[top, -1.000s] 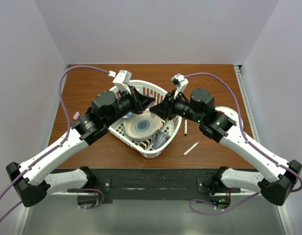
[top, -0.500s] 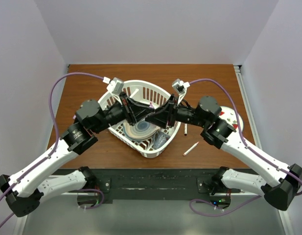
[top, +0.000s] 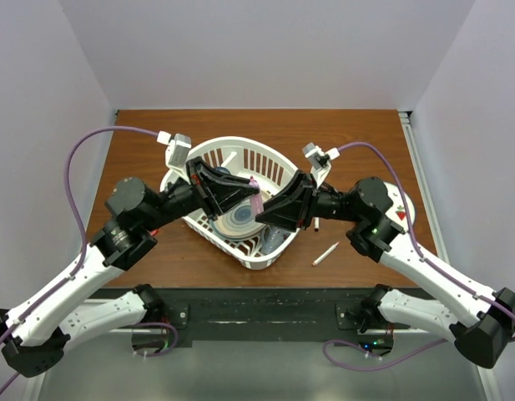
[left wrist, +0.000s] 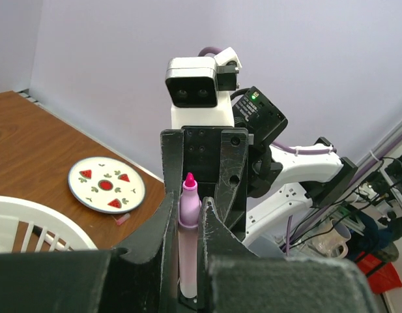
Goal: Insert the pens into the pen caps
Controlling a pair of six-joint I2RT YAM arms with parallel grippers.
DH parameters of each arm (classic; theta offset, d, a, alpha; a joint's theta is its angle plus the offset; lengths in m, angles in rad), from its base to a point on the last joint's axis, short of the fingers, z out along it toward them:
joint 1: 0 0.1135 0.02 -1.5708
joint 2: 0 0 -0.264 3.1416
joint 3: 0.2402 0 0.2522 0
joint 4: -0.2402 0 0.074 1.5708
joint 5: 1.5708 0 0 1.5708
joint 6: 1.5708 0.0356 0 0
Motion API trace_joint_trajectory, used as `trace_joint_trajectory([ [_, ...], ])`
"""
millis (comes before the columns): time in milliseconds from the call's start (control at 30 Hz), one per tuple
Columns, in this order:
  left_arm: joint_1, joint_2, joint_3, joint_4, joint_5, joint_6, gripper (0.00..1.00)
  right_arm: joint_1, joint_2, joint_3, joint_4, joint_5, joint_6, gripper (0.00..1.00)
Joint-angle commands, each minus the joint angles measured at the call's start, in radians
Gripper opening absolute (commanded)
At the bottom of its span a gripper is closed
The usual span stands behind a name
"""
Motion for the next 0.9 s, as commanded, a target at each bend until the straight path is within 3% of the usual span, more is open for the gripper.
trace_joint_trajectory([
  [0,0.0,0.012,0.018,0.075,0.061,-0.025,0.0,-0.004,0.001,-0.005,0.12,-0.078,0.072,0.34],
  [300,0.0,0.044,0.005,0.088,0.088,-0.023,0.0,-0.003,0.034,-0.005,0.179,-0.112,0.125,0.27],
  [400,-0.001,0.053,0.01,0.082,0.088,-0.016,0.0,-0.003,0.037,-0.005,0.177,-0.119,0.122,0.07],
  [500,-0.001,0.064,0.031,0.049,0.065,0.009,0.02,-0.003,0.026,-0.009,0.176,-0.124,0.117,0.0],
  [533,-0.001,0.062,0.037,0.03,0.048,0.017,0.15,-0.003,0.022,-0.011,0.172,-0.115,0.114,0.0],
  [567,-0.001,0.061,0.053,-0.011,0.026,0.023,0.48,-0.004,0.017,-0.011,0.156,-0.109,0.105,0.0],
  [667,-0.001,0.047,0.083,-0.112,-0.095,0.057,0.78,-0.003,0.006,0.006,0.076,-0.074,0.07,0.0],
  [767,-0.001,0.025,0.113,-0.177,-0.254,0.081,0.98,-0.004,0.002,0.014,0.015,-0.041,0.034,0.0],
  [867,-0.001,0.044,0.2,-0.273,-0.404,0.127,1.0,-0.004,0.0,0.012,-0.021,-0.021,0.016,0.0],
])
